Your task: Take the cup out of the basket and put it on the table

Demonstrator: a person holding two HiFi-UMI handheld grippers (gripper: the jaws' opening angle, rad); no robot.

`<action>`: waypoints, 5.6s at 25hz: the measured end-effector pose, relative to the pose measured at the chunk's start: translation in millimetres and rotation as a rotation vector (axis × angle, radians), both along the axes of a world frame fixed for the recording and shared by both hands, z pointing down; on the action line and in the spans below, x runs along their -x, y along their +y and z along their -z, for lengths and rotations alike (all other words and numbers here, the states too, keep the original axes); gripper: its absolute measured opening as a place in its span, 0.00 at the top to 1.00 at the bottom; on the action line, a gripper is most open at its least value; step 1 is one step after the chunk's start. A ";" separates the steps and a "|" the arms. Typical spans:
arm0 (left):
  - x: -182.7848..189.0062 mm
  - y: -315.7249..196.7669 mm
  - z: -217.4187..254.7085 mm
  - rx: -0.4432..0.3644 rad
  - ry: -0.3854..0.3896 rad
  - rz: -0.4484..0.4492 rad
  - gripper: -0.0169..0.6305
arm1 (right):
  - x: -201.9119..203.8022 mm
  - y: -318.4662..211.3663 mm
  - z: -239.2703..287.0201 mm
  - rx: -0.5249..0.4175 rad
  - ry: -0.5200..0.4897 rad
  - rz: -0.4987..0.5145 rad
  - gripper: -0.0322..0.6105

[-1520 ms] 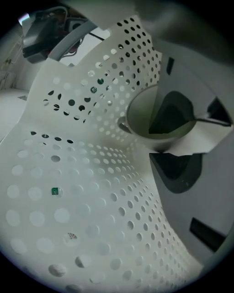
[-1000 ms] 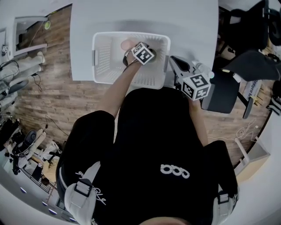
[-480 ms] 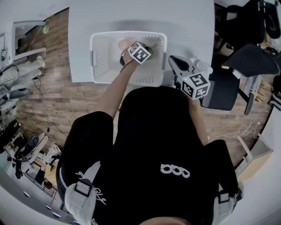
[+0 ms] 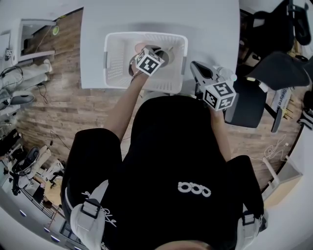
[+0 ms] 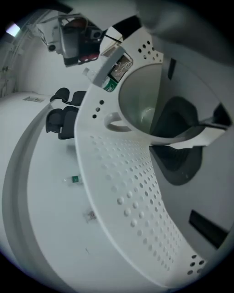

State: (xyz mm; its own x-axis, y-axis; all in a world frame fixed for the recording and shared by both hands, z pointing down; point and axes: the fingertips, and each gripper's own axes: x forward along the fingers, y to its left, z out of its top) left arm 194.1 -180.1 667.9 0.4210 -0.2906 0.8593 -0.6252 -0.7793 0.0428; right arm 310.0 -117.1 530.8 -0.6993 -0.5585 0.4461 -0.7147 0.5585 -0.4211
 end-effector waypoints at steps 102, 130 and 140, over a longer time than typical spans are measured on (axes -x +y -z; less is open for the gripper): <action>437.8 -4.0 61.6 -0.151 0.268 0.219 0.91 | 438.2 8.8 34.8 -0.121 0.008 0.034 0.91; 452.0 -17.8 -75.0 0.023 -0.172 0.041 0.91 | 502.8 13.9 -20.5 0.042 0.084 0.178 0.91; 448.7 -10.3 -91.3 0.029 -0.215 0.017 0.90 | 493.5 16.3 -22.5 0.048 0.084 0.157 0.91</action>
State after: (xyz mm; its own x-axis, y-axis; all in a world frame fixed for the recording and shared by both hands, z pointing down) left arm -254.6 -190.4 759.1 0.2228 -0.2697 0.9368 -0.6353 -0.7691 -0.0703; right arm -183.5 -100.8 553.3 -0.7350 -0.4224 0.5304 -0.6545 0.6463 -0.3924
